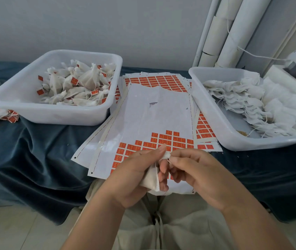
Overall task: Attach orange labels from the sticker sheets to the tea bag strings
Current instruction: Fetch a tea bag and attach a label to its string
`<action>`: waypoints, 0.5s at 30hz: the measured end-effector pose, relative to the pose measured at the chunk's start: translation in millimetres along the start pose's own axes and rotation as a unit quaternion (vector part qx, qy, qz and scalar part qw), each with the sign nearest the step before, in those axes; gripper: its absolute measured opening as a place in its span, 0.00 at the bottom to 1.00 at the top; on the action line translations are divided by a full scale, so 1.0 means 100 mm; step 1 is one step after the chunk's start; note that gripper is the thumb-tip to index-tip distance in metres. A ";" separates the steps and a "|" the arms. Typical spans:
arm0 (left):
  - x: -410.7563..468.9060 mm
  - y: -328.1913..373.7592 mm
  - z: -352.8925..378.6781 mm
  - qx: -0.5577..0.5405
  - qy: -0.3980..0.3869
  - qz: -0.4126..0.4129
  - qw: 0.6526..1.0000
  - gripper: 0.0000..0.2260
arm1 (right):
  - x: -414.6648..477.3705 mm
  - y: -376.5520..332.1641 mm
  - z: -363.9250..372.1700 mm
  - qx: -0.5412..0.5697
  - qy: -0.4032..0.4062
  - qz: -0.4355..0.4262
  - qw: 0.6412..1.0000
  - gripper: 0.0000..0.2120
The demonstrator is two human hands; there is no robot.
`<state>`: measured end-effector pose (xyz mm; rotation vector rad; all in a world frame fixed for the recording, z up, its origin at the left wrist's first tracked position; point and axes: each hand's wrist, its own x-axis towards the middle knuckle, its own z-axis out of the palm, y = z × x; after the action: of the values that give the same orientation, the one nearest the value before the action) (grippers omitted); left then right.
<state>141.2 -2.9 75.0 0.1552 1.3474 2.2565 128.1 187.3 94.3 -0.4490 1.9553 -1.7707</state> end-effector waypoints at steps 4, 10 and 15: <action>-0.01 0.01 -0.01 0.005 -0.017 -0.017 1.000 0.19 | -0.05 -0.07 -0.05 -0.163 0.038 -0.076 0.983 0.10; -0.02 -0.02 0.02 -0.041 -0.079 -0.046 0.995 0.19 | -0.09 -0.12 -0.10 -0.195 0.044 -0.102 0.975 0.05; -0.02 -0.01 0.00 -0.101 -0.084 -0.051 0.990 0.18 | -0.10 -0.11 -0.02 -0.287 0.167 -0.201 0.921 0.04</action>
<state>143.6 -3.2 74.2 0.1961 1.0118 2.2225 135.2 192.8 106.1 -0.8387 2.8060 -1.5350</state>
